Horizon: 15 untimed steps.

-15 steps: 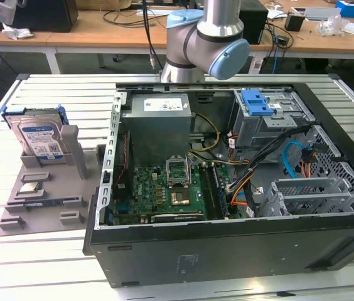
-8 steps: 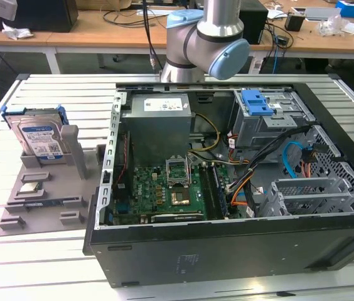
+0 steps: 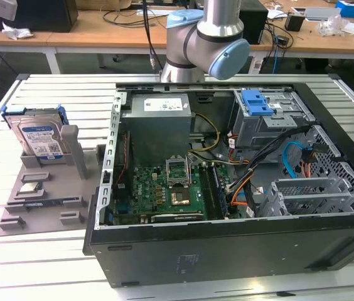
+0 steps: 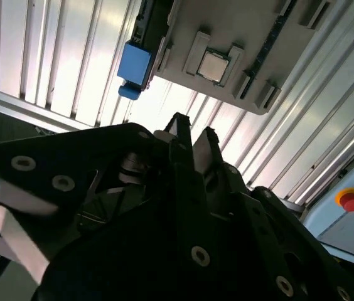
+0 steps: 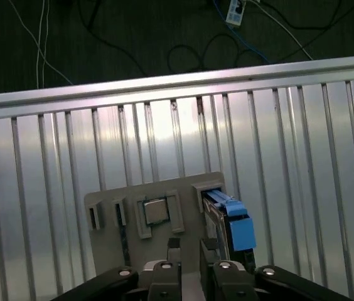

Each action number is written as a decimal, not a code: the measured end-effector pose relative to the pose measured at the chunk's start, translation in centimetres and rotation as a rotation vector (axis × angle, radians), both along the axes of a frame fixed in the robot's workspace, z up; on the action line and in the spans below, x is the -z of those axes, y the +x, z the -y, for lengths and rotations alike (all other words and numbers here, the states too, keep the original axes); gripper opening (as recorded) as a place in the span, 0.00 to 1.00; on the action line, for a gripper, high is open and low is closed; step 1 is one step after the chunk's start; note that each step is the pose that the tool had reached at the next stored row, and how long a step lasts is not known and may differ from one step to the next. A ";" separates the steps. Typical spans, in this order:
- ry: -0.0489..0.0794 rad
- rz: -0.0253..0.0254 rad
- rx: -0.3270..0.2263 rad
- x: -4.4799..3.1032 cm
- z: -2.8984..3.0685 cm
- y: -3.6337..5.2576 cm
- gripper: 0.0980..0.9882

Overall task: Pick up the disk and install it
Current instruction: 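Pick up the disk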

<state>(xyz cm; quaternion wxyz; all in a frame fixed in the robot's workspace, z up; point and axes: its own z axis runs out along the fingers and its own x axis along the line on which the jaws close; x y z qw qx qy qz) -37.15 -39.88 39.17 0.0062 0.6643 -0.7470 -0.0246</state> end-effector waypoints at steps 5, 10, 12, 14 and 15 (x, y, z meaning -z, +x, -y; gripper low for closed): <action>0.000 0.0000 -0.001 0.00 0.00 0.00 0.50; 0.000 -0.0001 -0.001 0.03 -0.63 0.01 0.50; 0.000 -0.0001 -0.001 0.16 -1.10 0.00 0.50; 0.000 0.0000 -0.006 0.79 -1.77 0.04 0.50; 0.000 -0.0001 -0.014 1.28 -2.15 0.09 0.50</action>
